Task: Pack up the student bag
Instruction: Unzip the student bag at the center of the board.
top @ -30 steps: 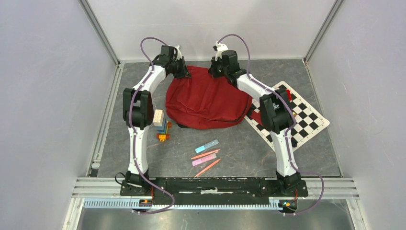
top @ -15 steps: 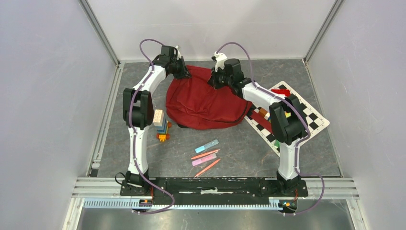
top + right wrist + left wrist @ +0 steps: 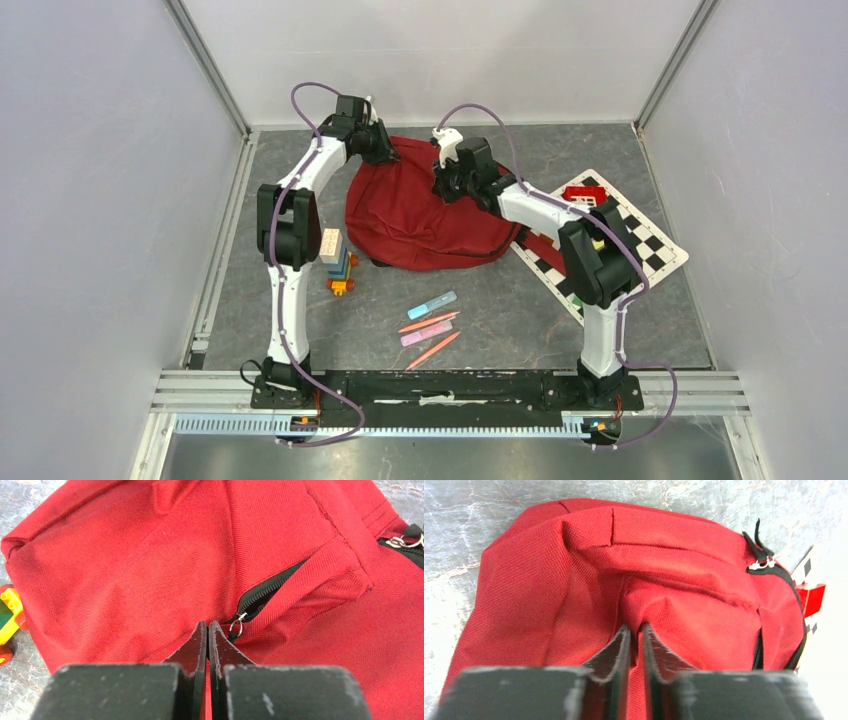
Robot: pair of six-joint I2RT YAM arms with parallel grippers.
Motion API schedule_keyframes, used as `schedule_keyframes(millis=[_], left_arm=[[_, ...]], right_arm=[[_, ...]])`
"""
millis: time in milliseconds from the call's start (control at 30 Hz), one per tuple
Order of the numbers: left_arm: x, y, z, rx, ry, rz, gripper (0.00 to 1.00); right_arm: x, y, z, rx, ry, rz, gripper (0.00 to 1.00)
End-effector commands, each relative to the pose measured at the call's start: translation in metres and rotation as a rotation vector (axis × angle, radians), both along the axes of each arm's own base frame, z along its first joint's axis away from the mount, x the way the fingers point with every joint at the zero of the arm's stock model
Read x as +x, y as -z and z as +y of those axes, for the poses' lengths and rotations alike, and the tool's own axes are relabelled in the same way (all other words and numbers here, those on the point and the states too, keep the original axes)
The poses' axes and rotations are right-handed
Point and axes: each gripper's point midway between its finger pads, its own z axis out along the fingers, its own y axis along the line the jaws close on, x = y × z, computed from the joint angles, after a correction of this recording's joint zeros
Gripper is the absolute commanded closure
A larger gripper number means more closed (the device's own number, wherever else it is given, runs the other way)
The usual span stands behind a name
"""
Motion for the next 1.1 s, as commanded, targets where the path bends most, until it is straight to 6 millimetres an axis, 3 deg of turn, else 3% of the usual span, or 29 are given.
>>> schedule_keyframes(millis=[0, 67, 167, 233, 400, 567, 767, 1067], left_arm=[[0.013, -0.046, 0.001, -0.008, 0.028, -0.151, 0.63], [0.011, -0.062, -0.003, 0.009, 0.075, -0.217, 0.36], [0.005, -0.084, -0.017, 0.049, 0.162, -0.312, 0.22], [-0.001, -0.09, -0.032, 0.056, 0.224, -0.346, 0.19], [-0.021, -0.085, -0.075, -0.002, 0.369, -0.349, 0.23], [-0.04, -0.077, -0.108, -0.202, 0.447, -0.295, 0.29], [-0.033, -0.044, -0.112, -0.234, 0.381, -0.199, 0.3], [-0.025, -0.002, -0.113, -0.245, 0.317, -0.109, 0.28]], right_arm=[[-0.01, -0.022, -0.009, -0.012, 0.039, -0.009, 1.0], [-0.004, -0.03, -0.009, 0.009, 0.051, -0.021, 1.0], [0.005, -0.035, -0.014, 0.044, 0.089, -0.013, 1.0], [0.009, -0.035, -0.018, 0.067, 0.111, -0.005, 1.0], [0.014, -0.029, -0.027, 0.081, 0.137, 0.013, 1.0], [0.019, -0.022, -0.028, 0.091, 0.141, 0.032, 1.0], [0.018, -0.018, -0.024, 0.105, 0.128, 0.036, 1.0], [-0.02, 0.009, -0.009, 0.084, 0.045, 0.099, 1.0]])
